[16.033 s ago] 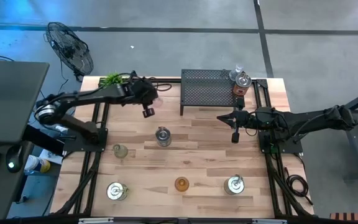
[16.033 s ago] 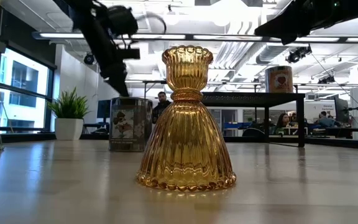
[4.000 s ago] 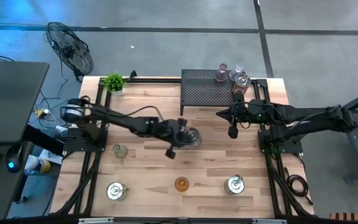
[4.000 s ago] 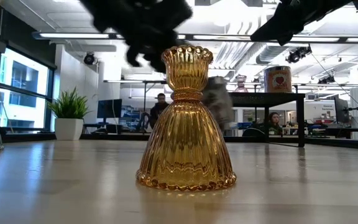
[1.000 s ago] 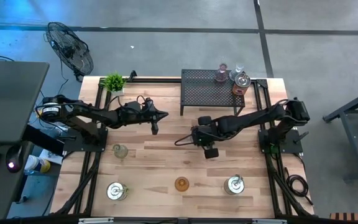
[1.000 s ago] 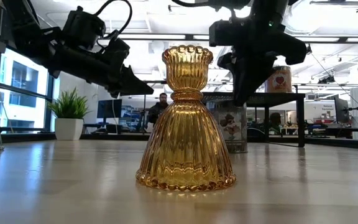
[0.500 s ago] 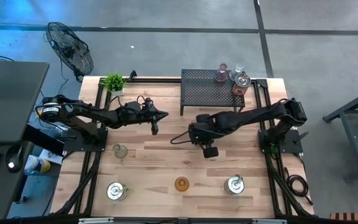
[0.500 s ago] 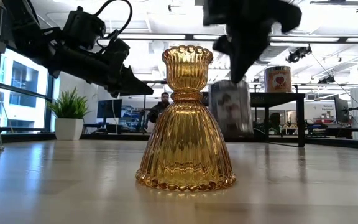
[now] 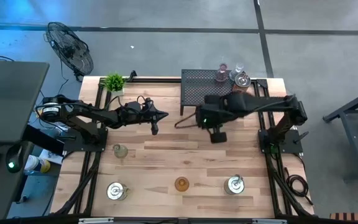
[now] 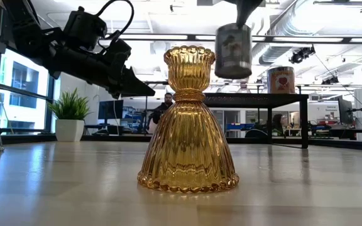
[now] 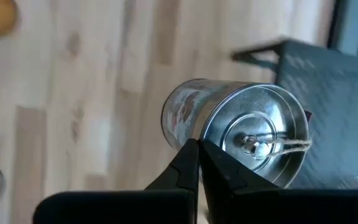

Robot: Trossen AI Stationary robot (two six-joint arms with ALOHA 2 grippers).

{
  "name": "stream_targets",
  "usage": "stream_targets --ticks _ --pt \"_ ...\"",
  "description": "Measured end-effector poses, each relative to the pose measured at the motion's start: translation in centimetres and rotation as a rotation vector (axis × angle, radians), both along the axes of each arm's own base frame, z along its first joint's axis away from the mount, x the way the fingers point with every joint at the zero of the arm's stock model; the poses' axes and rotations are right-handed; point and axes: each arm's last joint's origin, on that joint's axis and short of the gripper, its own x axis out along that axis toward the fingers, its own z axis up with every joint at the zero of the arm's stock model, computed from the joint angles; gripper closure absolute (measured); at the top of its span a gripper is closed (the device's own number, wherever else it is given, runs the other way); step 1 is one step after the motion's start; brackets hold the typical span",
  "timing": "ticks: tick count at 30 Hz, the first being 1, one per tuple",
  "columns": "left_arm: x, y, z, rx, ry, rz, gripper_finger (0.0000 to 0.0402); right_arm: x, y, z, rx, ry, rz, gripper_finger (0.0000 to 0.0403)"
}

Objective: Pick & Place candle stick holders
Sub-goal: Put the brown scented candle on the shelf aligned with the orange scented candle

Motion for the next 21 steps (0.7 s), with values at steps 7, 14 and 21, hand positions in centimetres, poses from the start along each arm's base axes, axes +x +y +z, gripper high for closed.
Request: stream_targets --ticks 7,14,21 --pt "0.0 0.0 0.0 0.0 0.0 0.0 0.0396 -3.4 -4.7 1.1 -0.016 0.022 -0.045 0.0402" --pt "0.0 0.0 0.0 0.0 -0.001 0.0 0.0396 -6.1 -9.2 -0.1 -0.042 0.01 -0.045 0.0402" --pt "0.0 0.0 0.0 0.0 -0.001 0.0 0.0396 -6.9 -13.2 -1.7 -0.061 0.016 -0.042 0.0402"
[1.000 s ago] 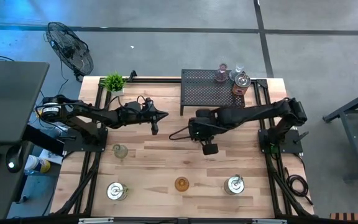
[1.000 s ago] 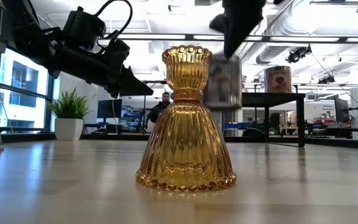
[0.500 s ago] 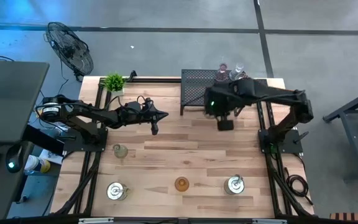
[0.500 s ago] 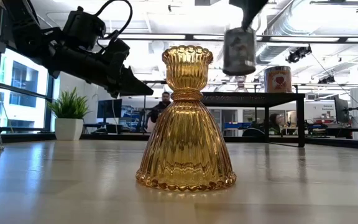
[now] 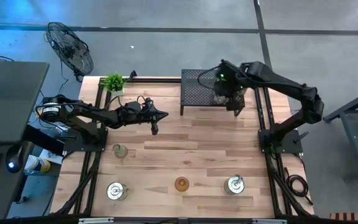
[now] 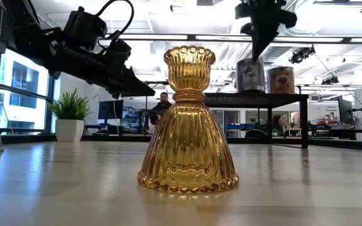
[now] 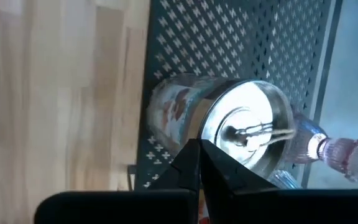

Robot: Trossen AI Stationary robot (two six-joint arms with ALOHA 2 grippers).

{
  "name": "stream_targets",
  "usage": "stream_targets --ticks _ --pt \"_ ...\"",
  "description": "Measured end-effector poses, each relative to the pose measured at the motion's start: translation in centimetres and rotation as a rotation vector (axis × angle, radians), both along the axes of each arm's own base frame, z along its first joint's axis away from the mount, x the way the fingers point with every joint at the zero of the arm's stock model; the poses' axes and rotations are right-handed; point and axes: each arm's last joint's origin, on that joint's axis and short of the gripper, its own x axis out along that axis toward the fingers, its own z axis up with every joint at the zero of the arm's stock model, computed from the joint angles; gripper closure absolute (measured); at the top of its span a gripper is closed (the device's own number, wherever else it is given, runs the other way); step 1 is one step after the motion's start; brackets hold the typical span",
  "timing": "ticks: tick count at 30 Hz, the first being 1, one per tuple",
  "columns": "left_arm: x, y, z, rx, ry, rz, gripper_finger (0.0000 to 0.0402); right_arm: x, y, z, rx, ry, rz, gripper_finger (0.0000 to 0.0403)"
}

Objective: Pick & Place candle stick holders
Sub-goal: Put the brown scented candle on the shelf aligned with the orange scented candle

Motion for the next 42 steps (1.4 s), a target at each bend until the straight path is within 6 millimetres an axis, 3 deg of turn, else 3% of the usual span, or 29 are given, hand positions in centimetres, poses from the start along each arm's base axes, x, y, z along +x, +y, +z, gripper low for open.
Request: stream_targets --ticks 19,37,42 --pt "0.0 0.0 0.0 0.004 0.001 -0.001 0.0396 -1.2 -2.8 -0.8 -0.053 0.037 -0.028 0.0402" --pt "0.0 0.0 0.0 0.004 0.0 -0.001 0.0396 -1.5 -3.4 -0.7 -0.094 0.066 -0.022 0.0402" --pt "0.0 0.0 0.0 0.004 0.0 -0.001 0.0396 -1.5 -3.3 -0.7 -0.093 0.065 -0.024 0.0384"
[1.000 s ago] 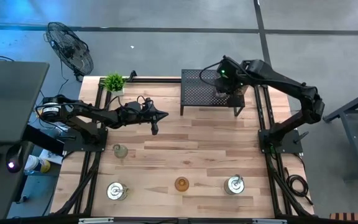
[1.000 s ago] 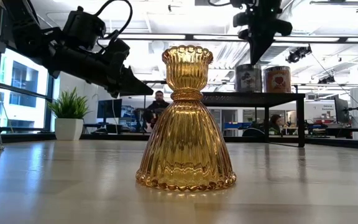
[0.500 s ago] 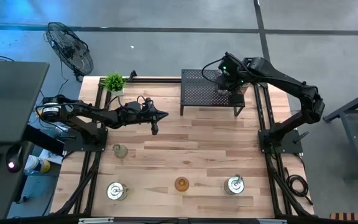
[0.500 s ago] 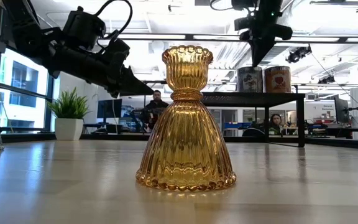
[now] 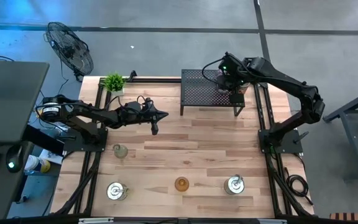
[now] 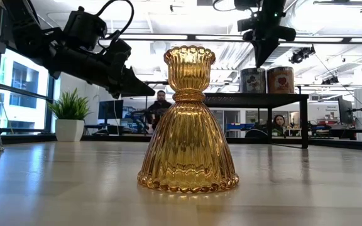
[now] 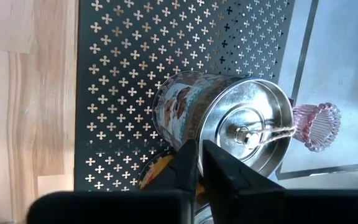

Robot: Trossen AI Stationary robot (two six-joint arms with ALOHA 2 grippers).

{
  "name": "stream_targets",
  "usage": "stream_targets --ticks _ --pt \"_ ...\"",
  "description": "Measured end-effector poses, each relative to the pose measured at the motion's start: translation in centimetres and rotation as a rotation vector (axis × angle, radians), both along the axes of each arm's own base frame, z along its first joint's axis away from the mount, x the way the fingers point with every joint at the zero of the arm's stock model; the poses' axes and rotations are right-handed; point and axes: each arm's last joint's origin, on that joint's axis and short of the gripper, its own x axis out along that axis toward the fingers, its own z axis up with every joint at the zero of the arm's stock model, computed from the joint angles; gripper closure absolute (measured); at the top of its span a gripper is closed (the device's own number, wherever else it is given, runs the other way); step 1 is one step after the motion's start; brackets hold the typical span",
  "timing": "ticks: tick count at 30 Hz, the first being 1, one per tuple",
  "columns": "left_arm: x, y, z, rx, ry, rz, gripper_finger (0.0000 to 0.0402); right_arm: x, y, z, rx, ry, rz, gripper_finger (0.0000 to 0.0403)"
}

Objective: Pick & Place candle stick holders
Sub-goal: Put the brown scented candle on the shelf aligned with the orange scented candle, then put the orange candle holder on the shelf aligned with the purple candle holder

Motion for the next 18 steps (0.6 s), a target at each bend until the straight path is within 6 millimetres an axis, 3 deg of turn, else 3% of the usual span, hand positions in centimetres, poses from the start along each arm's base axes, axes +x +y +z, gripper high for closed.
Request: stream_targets --ticks 6,11,15,18 --pt "0.0 0.0 0.0 0.0 0.0 0.0 0.0396 0.1 0.0 0.5 -0.015 -0.029 -0.024 0.0331" --pt "0.0 0.0 0.0 0.0 0.0 0.0 0.0396 0.6 1.1 3.3 -0.056 -0.13 -0.014 0.0301" --pt "0.0 0.0 0.0 0.012 0.003 -0.003 0.0396 0.7 3.3 4.8 0.008 -0.259 -0.009 0.0318" --pt "0.0 -0.1 0.0 0.014 0.0 -0.027 0.0396 0.5 5.3 3.9 0.153 -0.357 0.014 0.0362"
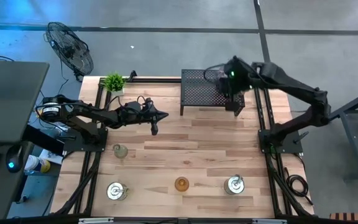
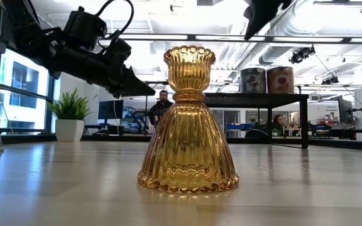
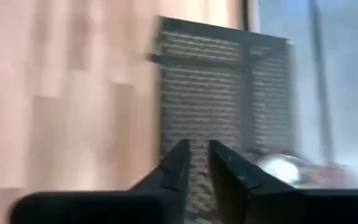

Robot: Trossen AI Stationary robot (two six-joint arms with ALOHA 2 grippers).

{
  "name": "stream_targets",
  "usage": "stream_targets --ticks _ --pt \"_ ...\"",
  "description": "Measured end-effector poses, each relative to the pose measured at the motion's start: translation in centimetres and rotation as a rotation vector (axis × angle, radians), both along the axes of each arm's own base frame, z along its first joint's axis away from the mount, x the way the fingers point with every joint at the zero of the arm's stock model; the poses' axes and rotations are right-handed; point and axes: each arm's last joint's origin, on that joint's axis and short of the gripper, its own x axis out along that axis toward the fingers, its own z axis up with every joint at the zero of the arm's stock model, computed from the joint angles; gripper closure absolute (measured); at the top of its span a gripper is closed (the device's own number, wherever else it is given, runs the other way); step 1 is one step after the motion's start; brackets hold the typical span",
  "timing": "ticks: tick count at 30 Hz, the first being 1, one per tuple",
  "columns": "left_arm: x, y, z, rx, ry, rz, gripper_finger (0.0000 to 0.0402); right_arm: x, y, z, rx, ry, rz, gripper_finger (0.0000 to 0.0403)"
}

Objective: Pick & Place candle stick holders
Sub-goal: Put the orange candle holder on the shelf aligned with the purple candle holder

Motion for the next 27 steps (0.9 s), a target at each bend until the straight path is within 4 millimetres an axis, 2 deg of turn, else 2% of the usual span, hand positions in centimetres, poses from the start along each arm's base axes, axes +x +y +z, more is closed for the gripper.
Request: stream_targets --ticks 3,7,11,16,20,23,27 --pt "0.0 0.0 0.0 0.001 -0.005 -0.004 0.0396 0.2 2.4 -2.1 0.041 -0.077 0.04 0.0396" --pt "0.0 0.0 0.0 0.003 -0.003 -0.004 0.0396 0.9 5.7 -6.1 0.135 -0.152 0.056 0.0385" --pt "0.1 0.0 -0.2 0.007 0.009 -0.006 0.0396 2.3 9.4 -9.4 0.25 -0.218 0.056 0.0399" --pt "0.1 0.0 -0.1 0.011 -0.002 -0.006 0.0396 4.4 14.3 -11.7 0.406 -0.325 0.072 0.0393" --pt "0.1 0.0 0.0 0.011 -0.007 -0.006 0.0396 6.0 17.6 -13.7 0.497 -0.318 0.074 0.0392" --pt "0.1 0.0 -0.1 0.009 -0.003 -0.005 0.0396 7.4 20.1 -14.9 0.501 -0.31 0.1 0.0376" --pt "0.1 0.0 -0.2 0.005 0.008 -0.005 0.0396 9.0 23.2 -15.9 0.487 -0.28 0.149 0.0321"
